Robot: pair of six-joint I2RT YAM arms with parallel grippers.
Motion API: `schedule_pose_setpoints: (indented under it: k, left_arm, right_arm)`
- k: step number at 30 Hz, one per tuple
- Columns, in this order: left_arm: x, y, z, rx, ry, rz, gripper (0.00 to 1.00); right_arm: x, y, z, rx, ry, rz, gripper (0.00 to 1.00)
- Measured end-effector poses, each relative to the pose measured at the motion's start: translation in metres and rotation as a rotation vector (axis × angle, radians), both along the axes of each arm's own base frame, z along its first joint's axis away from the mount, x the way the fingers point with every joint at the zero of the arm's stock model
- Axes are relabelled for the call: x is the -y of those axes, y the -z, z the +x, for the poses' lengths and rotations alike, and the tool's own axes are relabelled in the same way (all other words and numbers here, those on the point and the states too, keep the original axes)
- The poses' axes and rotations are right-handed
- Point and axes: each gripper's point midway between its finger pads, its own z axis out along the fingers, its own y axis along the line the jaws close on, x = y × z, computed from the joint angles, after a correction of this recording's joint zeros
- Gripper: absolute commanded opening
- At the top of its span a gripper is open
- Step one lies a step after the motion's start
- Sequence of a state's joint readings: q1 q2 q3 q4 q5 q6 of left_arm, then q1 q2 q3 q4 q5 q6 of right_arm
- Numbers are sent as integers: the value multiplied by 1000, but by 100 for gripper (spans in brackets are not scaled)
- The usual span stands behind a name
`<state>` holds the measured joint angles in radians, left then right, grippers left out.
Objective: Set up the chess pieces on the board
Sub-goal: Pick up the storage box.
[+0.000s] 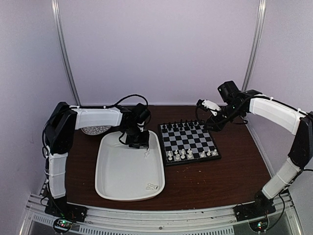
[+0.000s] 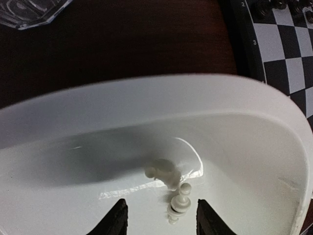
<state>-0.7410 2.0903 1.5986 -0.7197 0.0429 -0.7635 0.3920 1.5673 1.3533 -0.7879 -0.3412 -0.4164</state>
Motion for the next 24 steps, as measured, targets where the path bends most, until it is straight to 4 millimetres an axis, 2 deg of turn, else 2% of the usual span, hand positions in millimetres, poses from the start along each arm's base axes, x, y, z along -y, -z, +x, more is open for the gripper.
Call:
schedule_pose_setpoints:
  k: [6,10,17,24]
  left_arm:
    - [1,14,-7,-52,-38,-3,44]
    - [0,20,-15,-66,13,12,40]
    - [6,16,-28,-59,184,58,37]
    - [14,11,-25,-47,264,80,37]
  right_arm:
    - [0,-1,-2,2,-5,17,34]
    - [0,-2,-2,2,-7,26,34]
    - [-3,-3,-3,0,-17,40,34]
    - [-3,-3,-4,-1,-18,42,34]
